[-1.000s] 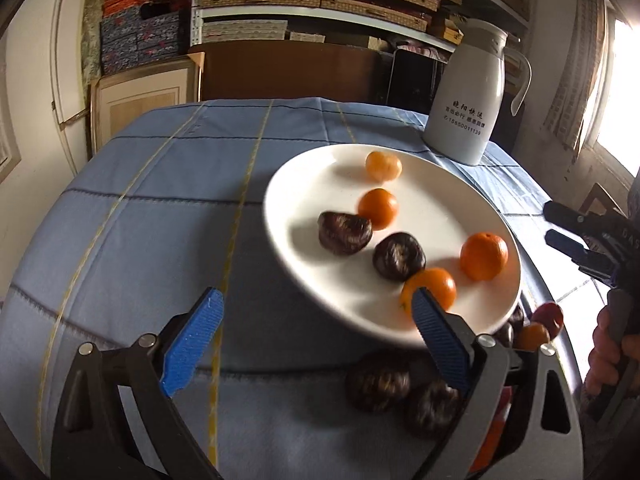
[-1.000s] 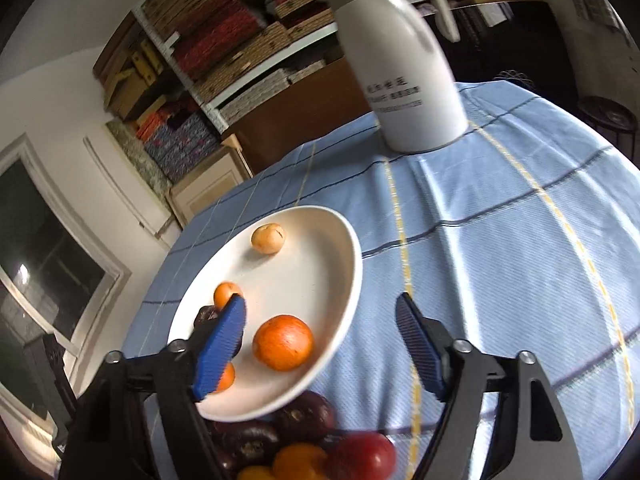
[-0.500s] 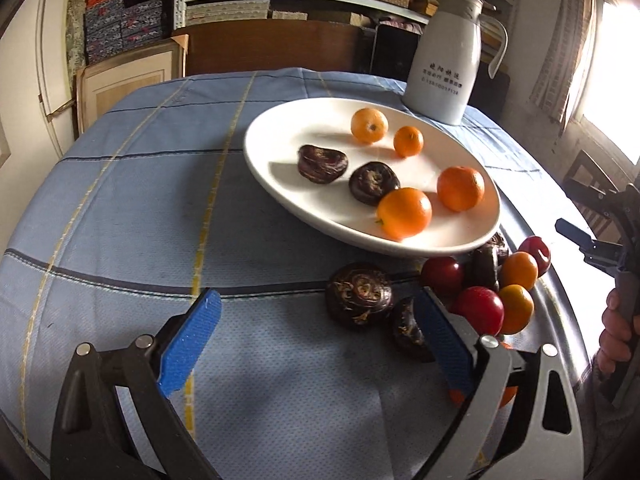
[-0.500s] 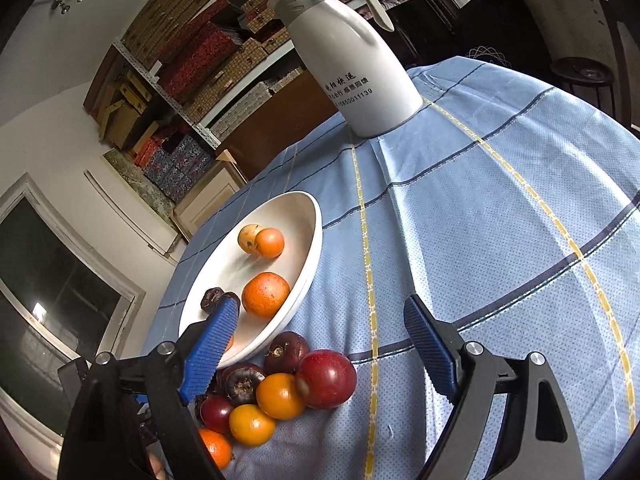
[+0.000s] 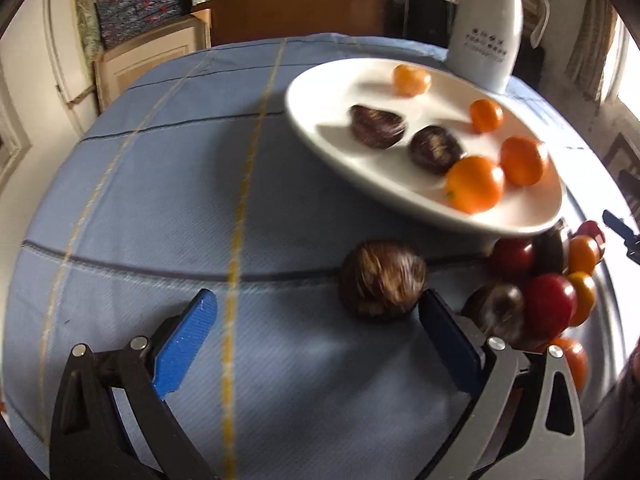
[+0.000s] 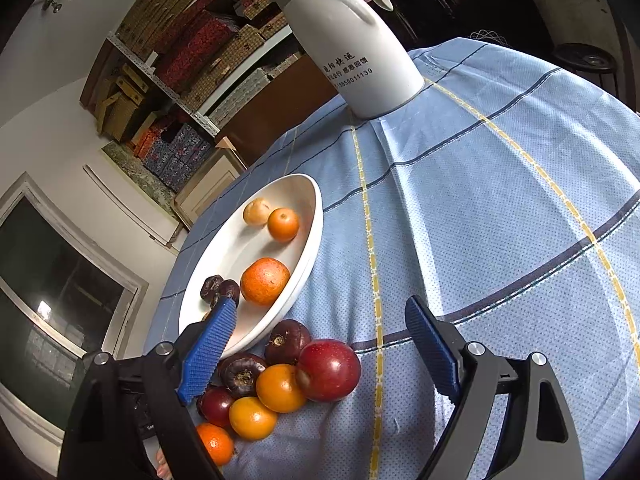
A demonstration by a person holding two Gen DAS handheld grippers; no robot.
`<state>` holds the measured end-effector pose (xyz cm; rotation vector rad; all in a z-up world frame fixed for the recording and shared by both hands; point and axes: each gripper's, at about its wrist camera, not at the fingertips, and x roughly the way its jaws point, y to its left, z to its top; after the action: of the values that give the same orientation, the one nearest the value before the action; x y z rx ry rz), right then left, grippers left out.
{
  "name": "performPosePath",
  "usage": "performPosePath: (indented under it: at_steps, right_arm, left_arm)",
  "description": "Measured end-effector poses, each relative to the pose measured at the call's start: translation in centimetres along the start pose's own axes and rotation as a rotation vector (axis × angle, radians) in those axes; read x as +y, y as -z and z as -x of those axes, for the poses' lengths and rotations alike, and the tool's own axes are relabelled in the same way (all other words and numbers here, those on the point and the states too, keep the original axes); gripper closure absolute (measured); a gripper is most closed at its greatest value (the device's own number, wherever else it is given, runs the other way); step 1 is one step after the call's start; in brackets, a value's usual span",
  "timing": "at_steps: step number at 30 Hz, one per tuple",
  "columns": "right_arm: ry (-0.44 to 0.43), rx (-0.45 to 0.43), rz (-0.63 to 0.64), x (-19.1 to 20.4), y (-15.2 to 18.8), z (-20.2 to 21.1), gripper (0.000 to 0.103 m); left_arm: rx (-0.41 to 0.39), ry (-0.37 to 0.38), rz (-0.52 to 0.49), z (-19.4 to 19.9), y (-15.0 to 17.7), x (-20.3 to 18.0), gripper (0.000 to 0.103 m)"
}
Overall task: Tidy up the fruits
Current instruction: 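Withdraw both tools from the plate toward the remaining fruit, then grasp a dark brown fruit with the left tool while the right grasps a red apple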
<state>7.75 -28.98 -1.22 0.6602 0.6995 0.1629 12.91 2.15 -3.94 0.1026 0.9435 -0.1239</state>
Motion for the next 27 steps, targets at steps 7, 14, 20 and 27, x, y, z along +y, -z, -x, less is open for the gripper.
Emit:
performPosePath:
  at_steps: [7,14,20,27]
  right_arm:
    - [0.045,0.038,0.116,1.2,1.6,-0.1,0.016]
    - [0.053,0.079,0.163,1.8,2.4,-0.6,0.022]
    - [0.049,0.104,0.159,1.6,2.4,-1.0,0.025]
    - [0.041,0.144,0.169,1.8,2.7,-1.9,0.044]
  left_arm:
    - [-0.019,0.024,0.041,0.6,0.2,1.0,0.004]
    - [-0.115,0.016,-0.011,1.3,-0.9,-0.1,0.004]
    - [-0.060,0.067,-0.040,0.2,-1.3,-0.6,0.033]
    - [-0.059,0.114,-0.045,0.1,-1.1,-0.9,0.056]
